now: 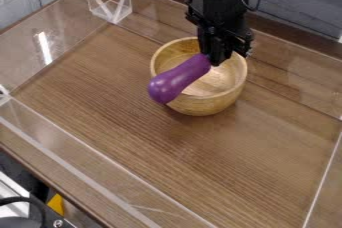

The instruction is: Put the purple eggplant in the brown bowl

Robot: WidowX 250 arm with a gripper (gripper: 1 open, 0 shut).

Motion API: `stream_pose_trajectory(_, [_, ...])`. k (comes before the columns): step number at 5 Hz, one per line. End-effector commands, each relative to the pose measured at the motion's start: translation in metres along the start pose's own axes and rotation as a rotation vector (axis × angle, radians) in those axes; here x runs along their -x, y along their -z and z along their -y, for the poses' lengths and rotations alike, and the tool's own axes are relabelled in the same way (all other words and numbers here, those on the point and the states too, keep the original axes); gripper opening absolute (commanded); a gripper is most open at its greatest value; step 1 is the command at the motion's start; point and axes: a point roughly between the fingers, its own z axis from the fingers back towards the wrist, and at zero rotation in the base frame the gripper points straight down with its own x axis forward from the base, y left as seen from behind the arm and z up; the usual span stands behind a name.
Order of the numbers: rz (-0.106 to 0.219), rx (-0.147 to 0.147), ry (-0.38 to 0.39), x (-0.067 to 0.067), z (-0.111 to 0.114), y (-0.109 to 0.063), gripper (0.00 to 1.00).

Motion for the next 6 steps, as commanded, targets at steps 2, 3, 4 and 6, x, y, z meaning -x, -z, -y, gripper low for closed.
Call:
stream_pose_trajectory(2, [0.047,-0.023,-0.062,-0.001,-0.019,-0.011,0.00])
stream_pose_trajectory(3, [0.039,-0.013,-0.029,0.001,-0.018,0.003,0.00])
stream_pose_trajectory(4, [0.028,-0.003,0.010,0.002,-0.014,0.022,0.00])
stream_pose_trajectory(6, [0.006,-0.002,-0.042,0.000,-0.005,0.031,1.00])
